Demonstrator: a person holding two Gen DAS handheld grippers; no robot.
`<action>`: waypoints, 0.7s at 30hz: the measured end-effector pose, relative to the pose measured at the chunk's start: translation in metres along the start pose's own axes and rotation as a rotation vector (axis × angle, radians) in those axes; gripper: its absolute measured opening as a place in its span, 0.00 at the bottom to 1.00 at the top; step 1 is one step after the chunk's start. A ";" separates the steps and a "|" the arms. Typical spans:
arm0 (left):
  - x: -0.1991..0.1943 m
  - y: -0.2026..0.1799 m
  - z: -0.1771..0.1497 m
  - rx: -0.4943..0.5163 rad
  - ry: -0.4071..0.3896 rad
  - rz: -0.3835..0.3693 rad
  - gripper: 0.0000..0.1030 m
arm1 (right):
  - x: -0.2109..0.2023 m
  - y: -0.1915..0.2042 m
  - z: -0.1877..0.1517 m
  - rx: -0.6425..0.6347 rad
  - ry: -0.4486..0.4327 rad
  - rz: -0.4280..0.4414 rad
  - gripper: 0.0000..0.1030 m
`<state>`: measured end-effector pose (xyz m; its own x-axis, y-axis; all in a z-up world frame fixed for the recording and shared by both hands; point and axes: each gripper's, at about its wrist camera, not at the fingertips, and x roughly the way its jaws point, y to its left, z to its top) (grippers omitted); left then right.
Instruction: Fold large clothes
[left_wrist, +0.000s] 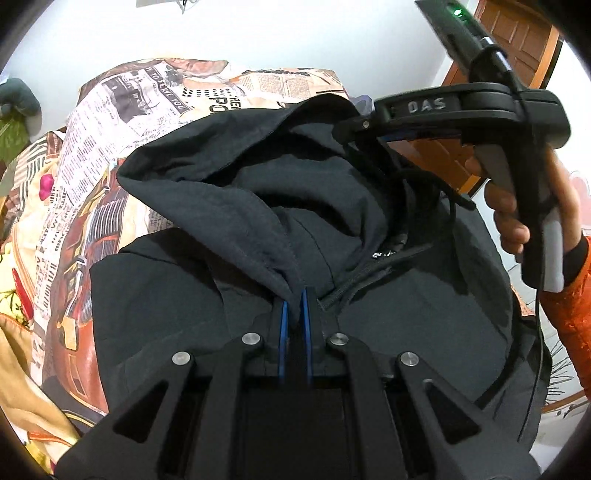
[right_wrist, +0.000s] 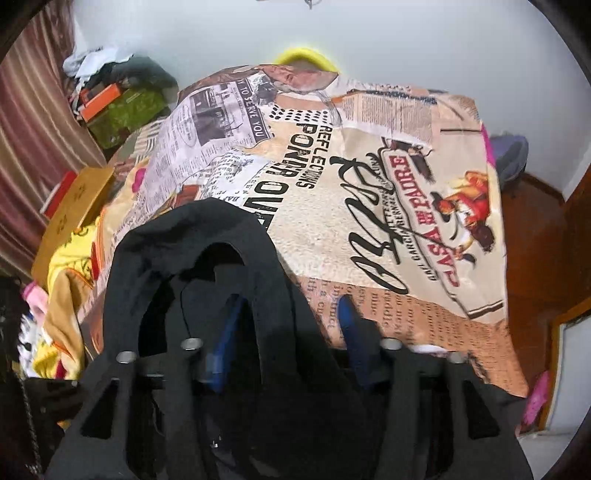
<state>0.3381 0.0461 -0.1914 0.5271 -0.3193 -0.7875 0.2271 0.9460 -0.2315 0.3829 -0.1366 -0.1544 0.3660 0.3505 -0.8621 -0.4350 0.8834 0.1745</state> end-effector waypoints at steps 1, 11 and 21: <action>0.001 0.000 0.000 0.002 -0.001 0.003 0.06 | 0.001 -0.001 -0.001 0.003 0.003 0.003 0.17; -0.015 -0.006 -0.002 0.010 -0.004 0.041 0.06 | -0.053 -0.001 -0.037 -0.026 -0.106 0.029 0.07; -0.057 -0.020 -0.018 0.050 -0.040 0.094 0.06 | -0.093 0.011 -0.111 -0.053 -0.126 0.014 0.07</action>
<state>0.2887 0.0459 -0.1525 0.5804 -0.2325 -0.7804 0.2150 0.9681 -0.1285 0.2528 -0.1939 -0.1250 0.4585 0.4015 -0.7928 -0.4820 0.8619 0.1577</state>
